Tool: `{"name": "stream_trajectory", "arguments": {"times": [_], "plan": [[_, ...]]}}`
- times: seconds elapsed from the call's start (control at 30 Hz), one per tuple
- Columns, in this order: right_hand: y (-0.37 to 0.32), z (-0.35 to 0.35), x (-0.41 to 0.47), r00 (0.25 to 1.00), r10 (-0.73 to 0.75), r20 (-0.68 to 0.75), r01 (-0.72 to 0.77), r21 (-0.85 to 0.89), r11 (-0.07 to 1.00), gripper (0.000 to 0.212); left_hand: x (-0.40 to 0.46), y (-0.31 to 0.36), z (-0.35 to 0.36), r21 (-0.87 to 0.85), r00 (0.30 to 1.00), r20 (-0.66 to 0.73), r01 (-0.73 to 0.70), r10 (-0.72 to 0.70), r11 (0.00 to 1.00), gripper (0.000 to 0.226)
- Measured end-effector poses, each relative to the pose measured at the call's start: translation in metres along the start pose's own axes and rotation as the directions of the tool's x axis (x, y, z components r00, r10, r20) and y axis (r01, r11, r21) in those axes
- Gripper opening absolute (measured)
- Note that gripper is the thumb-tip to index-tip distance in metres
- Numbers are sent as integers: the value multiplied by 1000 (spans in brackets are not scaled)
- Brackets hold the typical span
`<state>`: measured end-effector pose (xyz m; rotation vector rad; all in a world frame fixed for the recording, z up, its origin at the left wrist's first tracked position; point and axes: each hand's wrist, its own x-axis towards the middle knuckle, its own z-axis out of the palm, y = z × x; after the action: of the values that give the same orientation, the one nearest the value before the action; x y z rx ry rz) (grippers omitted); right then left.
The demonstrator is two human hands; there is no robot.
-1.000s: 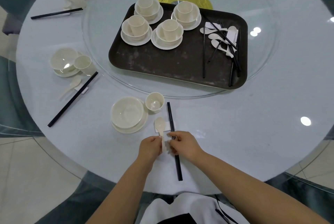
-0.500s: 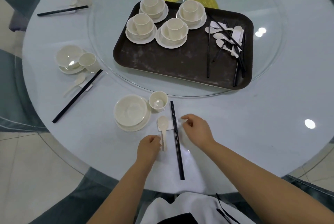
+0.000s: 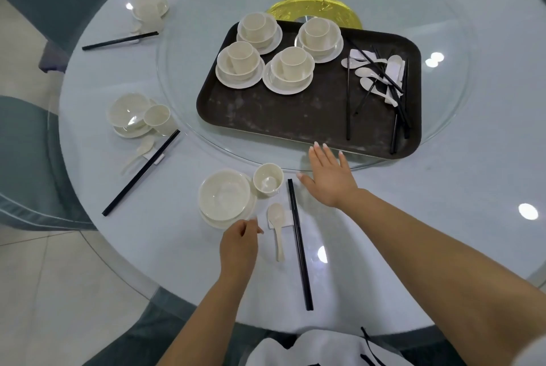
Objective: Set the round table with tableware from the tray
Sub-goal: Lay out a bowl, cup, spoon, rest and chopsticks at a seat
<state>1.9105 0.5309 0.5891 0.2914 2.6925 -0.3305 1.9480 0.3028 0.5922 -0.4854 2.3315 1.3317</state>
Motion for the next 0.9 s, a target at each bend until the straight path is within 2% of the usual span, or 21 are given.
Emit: {"name": "stream_trajectory", "arguments": {"times": [0.1,0.3,0.7,0.9], "plan": [[1,2,-1,998,3,-56,-4,-15,1000,71,2,12,-4,-31,999,-8,-39,38,999,34],[12,0,-3,999,-9,-40,5,-110,994,71,6,35,-6,-97,999,14,-36,37,995,31],[36,-6,-5,999,24,-33,-28,-132,991,66,4,40,-3,-56,994,69,-86,90,995,33],[51,-10,-9,993,116,-35,-120,-161,980,69,-1,45,-2,-30,987,98,-125,127,992,31]]}}
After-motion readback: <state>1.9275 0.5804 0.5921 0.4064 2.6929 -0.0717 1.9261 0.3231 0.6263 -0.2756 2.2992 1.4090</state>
